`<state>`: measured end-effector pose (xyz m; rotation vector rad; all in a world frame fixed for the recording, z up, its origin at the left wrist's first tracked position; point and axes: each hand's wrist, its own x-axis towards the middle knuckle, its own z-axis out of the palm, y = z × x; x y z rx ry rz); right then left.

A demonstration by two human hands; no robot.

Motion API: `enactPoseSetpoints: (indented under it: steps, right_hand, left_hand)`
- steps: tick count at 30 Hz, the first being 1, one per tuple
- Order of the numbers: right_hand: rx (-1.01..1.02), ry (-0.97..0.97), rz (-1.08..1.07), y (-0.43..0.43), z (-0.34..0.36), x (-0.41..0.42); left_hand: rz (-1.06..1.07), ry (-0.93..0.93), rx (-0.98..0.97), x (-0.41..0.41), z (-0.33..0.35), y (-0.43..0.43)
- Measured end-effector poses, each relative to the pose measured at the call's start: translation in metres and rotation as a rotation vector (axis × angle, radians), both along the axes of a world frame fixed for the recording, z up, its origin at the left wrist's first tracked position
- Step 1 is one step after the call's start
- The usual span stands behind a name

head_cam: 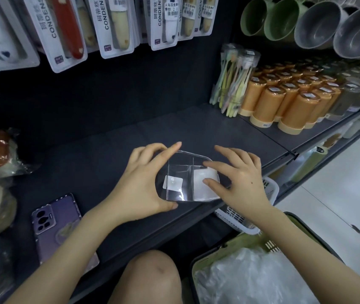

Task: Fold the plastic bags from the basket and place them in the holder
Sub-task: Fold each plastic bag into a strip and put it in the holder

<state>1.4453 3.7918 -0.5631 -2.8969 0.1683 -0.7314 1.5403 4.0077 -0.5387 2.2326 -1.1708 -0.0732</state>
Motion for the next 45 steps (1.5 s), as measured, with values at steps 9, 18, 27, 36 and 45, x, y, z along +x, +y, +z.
enactPoseSetpoints:
  steps: [9,18,27,36,45]
  right_hand:
    - [-0.105,0.249,-0.164,0.011,-0.002,0.011]
    - [-0.126,0.293,-0.203,0.013,0.008,0.008]
    - [-0.296,0.536,-0.224,0.024,0.021,0.018]
    - [-0.136,0.418,-0.237,0.022,0.017,0.009]
    - [0.198,0.263,-0.333,0.0,0.029,-0.032]
  left_hand:
    - [-0.005,-0.089,-0.012,-0.004,-0.002,0.0]
    - [0.002,-0.133,-0.001,-0.003,-0.002,0.0]
    - [-0.004,-0.167,-0.012,-0.006,0.0,-0.007]
    - [-0.041,-0.109,-0.008,-0.001,-0.003,-0.009]
    - [0.008,0.104,-0.026,0.017,0.0,-0.02]
